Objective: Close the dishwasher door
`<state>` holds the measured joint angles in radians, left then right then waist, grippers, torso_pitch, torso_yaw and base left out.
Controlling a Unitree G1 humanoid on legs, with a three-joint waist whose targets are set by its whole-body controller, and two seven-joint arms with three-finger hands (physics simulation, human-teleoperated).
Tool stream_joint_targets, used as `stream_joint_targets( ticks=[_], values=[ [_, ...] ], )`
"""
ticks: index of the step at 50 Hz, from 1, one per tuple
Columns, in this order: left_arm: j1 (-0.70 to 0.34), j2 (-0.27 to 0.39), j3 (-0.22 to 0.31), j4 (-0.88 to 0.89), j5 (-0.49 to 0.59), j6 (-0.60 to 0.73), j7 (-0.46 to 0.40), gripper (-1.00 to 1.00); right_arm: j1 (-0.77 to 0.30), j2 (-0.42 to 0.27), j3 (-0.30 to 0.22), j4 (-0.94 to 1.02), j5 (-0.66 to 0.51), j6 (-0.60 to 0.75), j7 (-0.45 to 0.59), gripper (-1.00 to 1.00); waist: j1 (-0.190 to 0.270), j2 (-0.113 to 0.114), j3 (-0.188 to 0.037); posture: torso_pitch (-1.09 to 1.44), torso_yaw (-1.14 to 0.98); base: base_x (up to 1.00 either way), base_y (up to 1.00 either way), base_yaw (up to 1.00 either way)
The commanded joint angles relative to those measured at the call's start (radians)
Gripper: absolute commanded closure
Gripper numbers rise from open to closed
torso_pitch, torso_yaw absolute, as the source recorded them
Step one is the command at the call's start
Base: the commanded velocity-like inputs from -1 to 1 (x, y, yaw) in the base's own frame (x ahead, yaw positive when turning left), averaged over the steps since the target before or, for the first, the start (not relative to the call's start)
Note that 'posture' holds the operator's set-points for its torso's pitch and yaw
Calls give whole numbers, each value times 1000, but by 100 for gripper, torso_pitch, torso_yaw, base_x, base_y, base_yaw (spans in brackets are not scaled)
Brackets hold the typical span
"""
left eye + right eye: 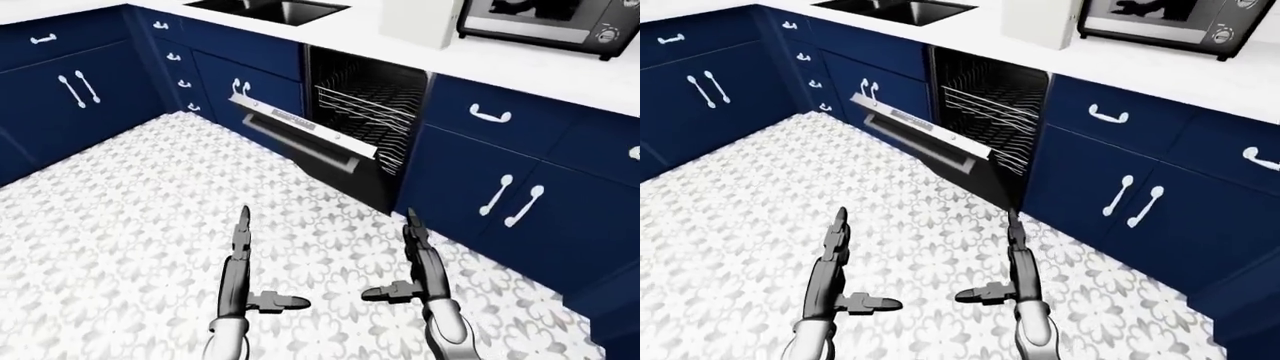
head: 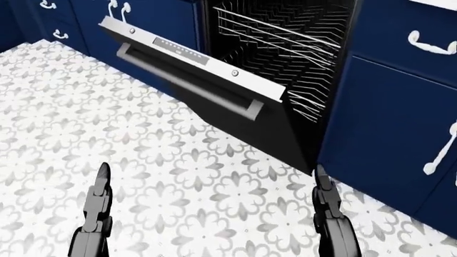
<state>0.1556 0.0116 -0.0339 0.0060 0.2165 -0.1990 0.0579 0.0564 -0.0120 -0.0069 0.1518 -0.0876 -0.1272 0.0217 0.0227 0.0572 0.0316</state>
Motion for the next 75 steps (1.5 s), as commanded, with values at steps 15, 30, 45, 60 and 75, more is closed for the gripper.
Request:
stream_joint_targets(
  ticks=[15,30,45,60,75],
  values=[
    [-24,-7,-16,-42,-2,-43,1,-100,-26,-10,-19,-26,2,-49,-8,-100,-21,-117,-11,0,0,0,0,37],
    [-23,-8,-23,-32,5,-49,5,-100,-30,-10,-17,-26,5,-43,-4,-100,-1,0,-20,0,0,0,0,37],
    [-16,-8,-24,-45,7,-47,4,-100,-23,-10,-18,-38,3,-38,-3,-100,-18,-114,-8,0,0,0,0,37],
    [-17,-6,-20,-49,3,-44,3,-100,-20,-9,-16,-39,2,-36,-2,-100,-3,-5,-16,0,0,0,0,37],
    [-16,-8,-24,-44,7,-48,8,-100,-19,-10,-16,-41,3,-34,1,-100,-19,-110,-13,0,0,0,0,38]
  ],
)
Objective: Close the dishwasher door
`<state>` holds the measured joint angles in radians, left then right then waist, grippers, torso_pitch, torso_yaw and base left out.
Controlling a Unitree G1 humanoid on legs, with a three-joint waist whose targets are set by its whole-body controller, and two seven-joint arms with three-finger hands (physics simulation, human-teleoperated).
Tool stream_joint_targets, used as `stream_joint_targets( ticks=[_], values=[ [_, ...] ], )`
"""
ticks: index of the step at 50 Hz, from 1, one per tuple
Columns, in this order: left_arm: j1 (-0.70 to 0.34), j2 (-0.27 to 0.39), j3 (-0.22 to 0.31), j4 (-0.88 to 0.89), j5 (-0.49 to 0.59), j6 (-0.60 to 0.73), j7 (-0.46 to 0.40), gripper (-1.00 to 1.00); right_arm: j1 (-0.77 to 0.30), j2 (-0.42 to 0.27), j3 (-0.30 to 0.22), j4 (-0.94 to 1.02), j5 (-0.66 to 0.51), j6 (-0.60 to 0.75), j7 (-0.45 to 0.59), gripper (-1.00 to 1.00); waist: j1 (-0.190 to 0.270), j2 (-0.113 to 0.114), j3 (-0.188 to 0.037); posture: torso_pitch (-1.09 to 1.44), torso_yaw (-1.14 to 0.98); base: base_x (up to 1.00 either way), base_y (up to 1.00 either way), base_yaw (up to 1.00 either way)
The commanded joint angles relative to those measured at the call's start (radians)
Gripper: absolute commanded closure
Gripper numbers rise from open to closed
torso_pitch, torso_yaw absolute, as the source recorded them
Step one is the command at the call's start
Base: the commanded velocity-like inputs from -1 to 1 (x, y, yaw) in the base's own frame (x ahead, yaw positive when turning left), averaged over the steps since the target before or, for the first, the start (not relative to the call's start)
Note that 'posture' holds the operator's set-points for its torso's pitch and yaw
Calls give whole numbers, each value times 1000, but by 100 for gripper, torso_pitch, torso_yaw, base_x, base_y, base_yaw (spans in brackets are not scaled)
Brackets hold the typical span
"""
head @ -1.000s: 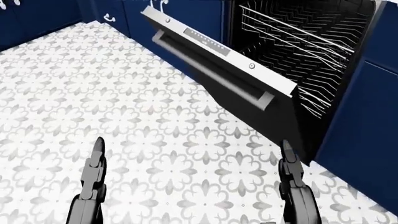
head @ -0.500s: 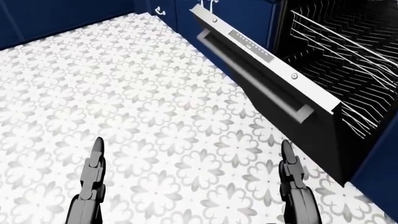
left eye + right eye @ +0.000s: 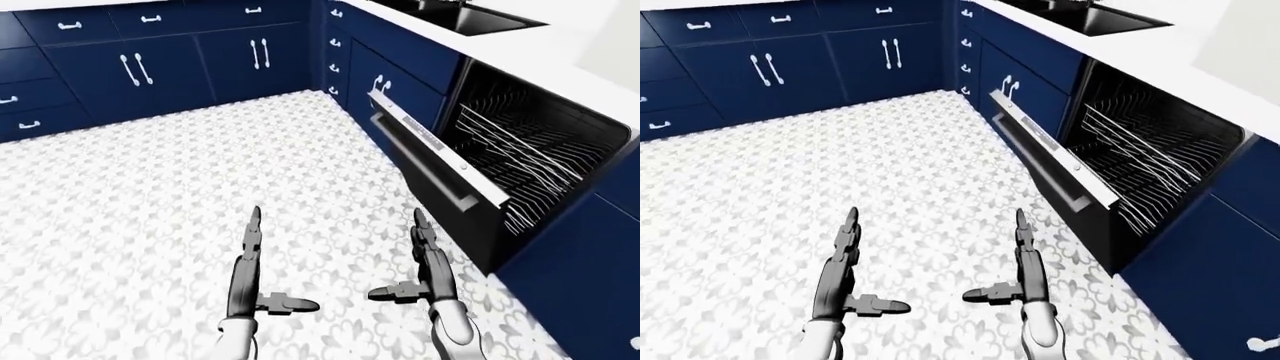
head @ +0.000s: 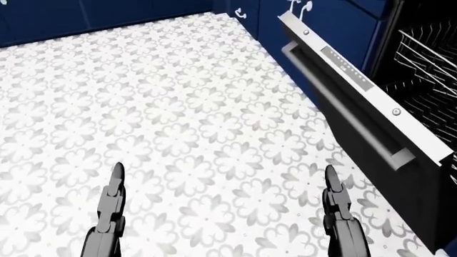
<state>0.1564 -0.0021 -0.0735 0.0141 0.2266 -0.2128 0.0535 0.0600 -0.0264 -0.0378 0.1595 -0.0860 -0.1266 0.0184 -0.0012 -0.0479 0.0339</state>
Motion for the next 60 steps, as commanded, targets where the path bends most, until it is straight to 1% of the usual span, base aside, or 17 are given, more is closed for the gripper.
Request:
stream_joint_targets(
  ticks=[1,7,10,11,12,20,24,25,28,34,39,40,45,50,52,57,60],
  values=[
    [-17,5,16,-53,-4,-33,12,-100,-23,4,14,-52,2,-32,5,-100,6,3,-14,0,0,0,0,38],
    [-20,6,16,-46,-3,-36,13,-100,-25,4,14,-48,2,-33,5,-100,0,76,-3,0,0,0,0,38],
    [-18,7,17,-52,-4,-34,12,-100,-24,4,13,-48,2,-35,4,-100,7,165,-28,0,0,0,0,38],
    [-19,7,18,-53,-5,-33,12,-100,-24,4,13,-44,2,-37,4,-100,16,104,-10,0,0,0,0,37],
    [-18,7,19,-53,-5,-33,12,-100,-24,4,13,-41,1,-42,3,-100,14,121,-15,0,0,0,0,38],
    [-18,8,22,-56,-7,-32,9,-100,-26,5,15,-42,-1,-37,3,-100,16,46,-6,0,0,0,0,38],
    [-20,8,22,-52,-6,-34,10,-100,-26,5,15,-40,0,-39,2,-100,7,-50,-22,0,0,0,0,37],
    [-20,8,22,-51,-6,-35,10,-100,-26,5,15,-40,-1,-39,3,-100,-2,-2,-14,0,0,0,0,38],
    [-20,8,23,-52,-6,-35,10,-100,-25,5,16,-43,-1,-37,3,-100,3,-11,-13,0,0,0,0,37],
    [-18,7,22,-53,-4,-36,11,-100,-15,5,15,-63,-1,-27,4,-100,3,47,-2,0,0,0,0,37],
    [-17,8,23,-58,-5,-34,10,-100,-25,6,15,-37,0,-41,3,-100,6,152,-15,0,0,0,0,37],
    [-15,8,23,-62,-7,-31,8,-100,-22,5,14,-46,1,-37,3,-100,13,107,-11,0,0,0,0,38],
    [-13,7,21,-64,-4,-32,8,-100,-18,7,15,-56,9,-39,9,-100,22,87,-19,0,0,0,0,37],
    [-15,7,24,-66,-7,-30,8,-100,-8,10,19,-107,12,-11,8,-100,26,34,3,0,0,0,0,4],
    [-16,8,24,-63,-6,-32,9,-100,-10,10,18,-96,15,-15,8,-100,32,-13,-10,0,0,0,0,0],
    [-16,8,24,-64,-6,-30,8,-100,-8,10,22,-109,18,-2,13,-100,21,20,-36,0,0,0,-4,0],
    [-18,8,25,-63,-6,-30,8,-100,-11,11,24,-105,16,0,14,-100,16,70,-7,0,0,0,-22,0]
  ],
)
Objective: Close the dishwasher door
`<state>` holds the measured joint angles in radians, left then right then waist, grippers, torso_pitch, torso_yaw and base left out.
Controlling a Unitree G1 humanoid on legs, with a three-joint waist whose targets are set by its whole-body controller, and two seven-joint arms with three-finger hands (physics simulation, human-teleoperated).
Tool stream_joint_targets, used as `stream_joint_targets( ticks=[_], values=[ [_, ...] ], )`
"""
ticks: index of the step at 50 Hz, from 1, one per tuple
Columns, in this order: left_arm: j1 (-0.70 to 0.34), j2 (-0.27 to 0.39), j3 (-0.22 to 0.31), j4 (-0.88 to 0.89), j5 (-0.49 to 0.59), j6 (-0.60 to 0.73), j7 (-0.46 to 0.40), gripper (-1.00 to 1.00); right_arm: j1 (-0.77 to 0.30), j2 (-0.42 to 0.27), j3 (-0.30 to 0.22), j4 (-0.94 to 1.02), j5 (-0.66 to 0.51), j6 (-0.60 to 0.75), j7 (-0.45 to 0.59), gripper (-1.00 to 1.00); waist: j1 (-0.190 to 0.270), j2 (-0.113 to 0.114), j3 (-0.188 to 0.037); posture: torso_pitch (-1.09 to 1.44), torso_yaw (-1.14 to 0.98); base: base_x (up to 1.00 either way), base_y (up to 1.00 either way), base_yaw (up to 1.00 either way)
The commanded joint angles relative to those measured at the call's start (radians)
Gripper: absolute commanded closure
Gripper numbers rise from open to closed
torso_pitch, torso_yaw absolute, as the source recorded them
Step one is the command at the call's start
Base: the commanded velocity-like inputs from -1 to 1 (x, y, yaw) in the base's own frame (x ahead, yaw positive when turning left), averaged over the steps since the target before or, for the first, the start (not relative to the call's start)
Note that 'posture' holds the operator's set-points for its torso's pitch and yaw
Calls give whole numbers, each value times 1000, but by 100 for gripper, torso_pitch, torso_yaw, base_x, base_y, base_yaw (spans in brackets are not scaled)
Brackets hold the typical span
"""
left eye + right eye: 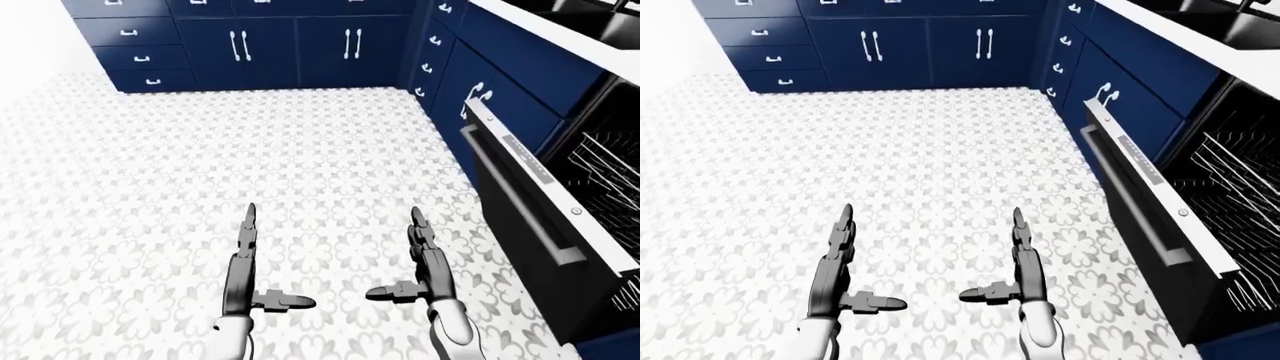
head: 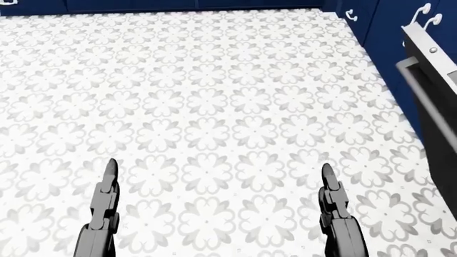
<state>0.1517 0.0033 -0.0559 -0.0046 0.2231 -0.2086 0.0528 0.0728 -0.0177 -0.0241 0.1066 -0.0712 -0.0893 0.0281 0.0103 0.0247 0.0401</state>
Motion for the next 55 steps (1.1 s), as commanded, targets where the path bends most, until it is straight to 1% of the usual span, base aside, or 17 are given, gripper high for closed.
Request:
stream_joint_targets(
  ticks=[1,8,11,13,14,22,28,31,32,34,39,43,44,47,52,54,55],
  values=[
    [-13,2,7,-46,-3,-33,9,-100,-23,2,10,-52,1,-39,4,-100,3,7,-9,0,0,0,-34,0],
    [-14,2,8,-46,-3,-32,9,-100,-18,2,9,-64,-1,-31,2,-100,12,8,-29,0,0,0,-41,0],
    [-14,2,7,-45,-2,-33,9,-100,-19,2,10,-64,-3,-30,1,-100,13,-32,-18,0,0,0,-42,0],
    [-14,1,6,-44,-1,-33,10,-100,-17,2,12,-70,-4,-28,1,-100,4,-111,-39,0,0,0,-42,0],
    [-15,1,6,-41,-1,-34,11,-100,-17,2,12,-73,-4,-24,2,-100,-7,-76,-31,0,0,0,-42,0],
    [-47,2,20,-35,1,-6,16,-100,-37,-2,-4,-55,27,-34,12,-100,-5,-36,-14,0,0,0,-29,0],
    [-70,-4,6,-211,13,147,-10,-100,-91,-22,-16,-218,1,148,25,-100,-1,11,-13,0,0,0,-24,0],
    [-101,-2,10,-274,14,219,-25,-100,-153,-33,-23,-251,-16,228,37,-100,-6,47,-31,0,0,0,-22,0],
    [-113,-1,14,-290,14,243,-30,-100,-170,-36,-25,-268,-22,255,40,-100,6,18,-26,0,0,0,-22,0],
    [-131,-4,11,-336,13,300,-42,-100,-205,-43,-32,-307,-33,310,45,-100,2,34,-28,0,0,0,-21,0],
    [-174,-5,5,-433,25,417,-58,-100,-248,-58,-53,-414,-36,419,59,-100,6,1,-34,0,0,0,-21,0],
    [-205,-6,1,-491,35,484,-66,-100,-283,-72,-67,-462,-37,478,69,-100,7,-91,-44,0,0,0,-22,0],
    [-206,-7,-3,-496,38,486,-65,-100,-326,-83,-72,-528,-38,585,79,-100,11,-99,-54,0,0,0,-27,0],
    [-204,-8,-9,-506,41,491,-65,-100,-306,-78,-67,-468,-41,502,74,-100,-3,-58,-22,0,0,0,-35,0],
    [-206,-9,-11,-527,43,506,-68,-100,-316,-81,-65,-475,-50,510,80,-100,4,43,-13,0,0,0,-38,0],
    [-209,-9,-11,-530,44,511,-69,-100,-318,-82,-65,-470,-53,506,81,-100,15,25,-18,0,0,0,-38,0],
    [-209,-9,-11,-531,44,512,-69,-100,-320,-83,-66,-472,-54,509,82,-100,9,36,-18,0,0,0,-38,0]
  ],
)
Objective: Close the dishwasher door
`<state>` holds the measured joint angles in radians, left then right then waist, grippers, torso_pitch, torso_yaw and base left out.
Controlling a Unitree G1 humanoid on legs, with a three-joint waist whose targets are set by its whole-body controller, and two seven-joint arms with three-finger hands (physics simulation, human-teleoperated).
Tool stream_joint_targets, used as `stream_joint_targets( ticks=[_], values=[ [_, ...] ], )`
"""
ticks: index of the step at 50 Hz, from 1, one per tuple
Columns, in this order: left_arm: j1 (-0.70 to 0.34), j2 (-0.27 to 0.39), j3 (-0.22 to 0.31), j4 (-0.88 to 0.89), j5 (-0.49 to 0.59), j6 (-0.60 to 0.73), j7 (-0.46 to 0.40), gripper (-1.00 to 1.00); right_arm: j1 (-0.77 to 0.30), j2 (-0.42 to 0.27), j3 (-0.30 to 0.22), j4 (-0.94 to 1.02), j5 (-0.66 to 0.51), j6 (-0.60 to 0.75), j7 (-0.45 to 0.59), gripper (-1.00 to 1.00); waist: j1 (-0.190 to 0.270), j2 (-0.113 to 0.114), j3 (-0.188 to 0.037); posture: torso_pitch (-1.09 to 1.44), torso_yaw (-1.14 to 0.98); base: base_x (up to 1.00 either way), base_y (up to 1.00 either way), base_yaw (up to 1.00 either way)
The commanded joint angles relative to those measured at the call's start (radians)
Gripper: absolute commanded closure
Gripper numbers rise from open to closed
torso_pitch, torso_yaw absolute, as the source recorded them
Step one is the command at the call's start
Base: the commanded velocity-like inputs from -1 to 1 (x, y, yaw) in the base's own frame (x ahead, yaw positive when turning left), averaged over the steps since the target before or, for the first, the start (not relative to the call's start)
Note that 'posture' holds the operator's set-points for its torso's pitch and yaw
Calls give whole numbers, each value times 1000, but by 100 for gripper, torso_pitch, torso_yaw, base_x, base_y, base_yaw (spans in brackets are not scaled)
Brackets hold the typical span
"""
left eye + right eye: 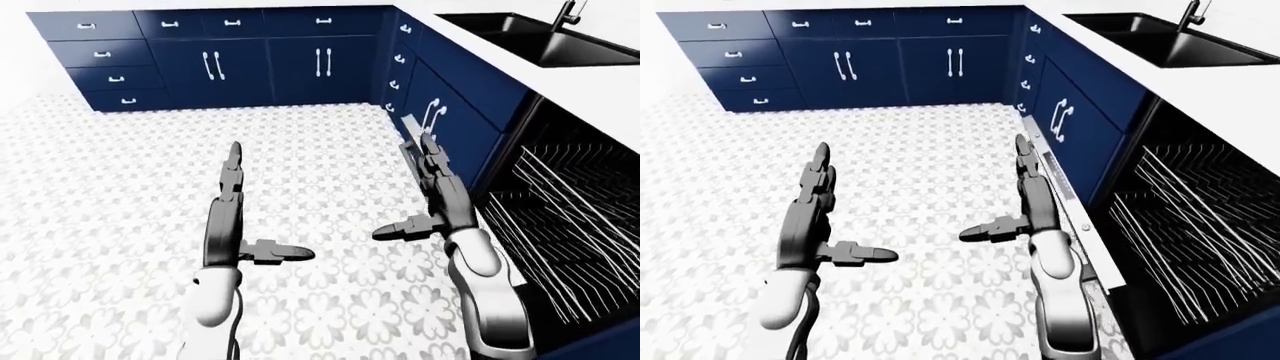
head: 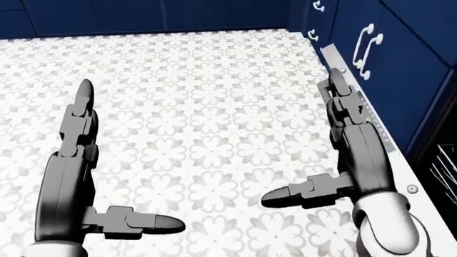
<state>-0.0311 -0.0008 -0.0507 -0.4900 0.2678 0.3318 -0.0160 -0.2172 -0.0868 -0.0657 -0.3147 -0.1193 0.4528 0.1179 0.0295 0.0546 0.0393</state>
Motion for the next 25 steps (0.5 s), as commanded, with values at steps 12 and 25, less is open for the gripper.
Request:
stream_joint_targets(
  ticks=[12,25],
  values=[
    [-38,-3,-21,-74,10,-3,-8,-100,-49,-16,-21,-60,-17,-11,2,-100,-26,-118,-32,0,0,0,-27,0],
    [-39,-4,-20,-68,11,-8,-7,-100,-48,-14,-22,-56,-20,-17,5,-100,-22,17,-33,0,0,0,-22,0]
  ],
)
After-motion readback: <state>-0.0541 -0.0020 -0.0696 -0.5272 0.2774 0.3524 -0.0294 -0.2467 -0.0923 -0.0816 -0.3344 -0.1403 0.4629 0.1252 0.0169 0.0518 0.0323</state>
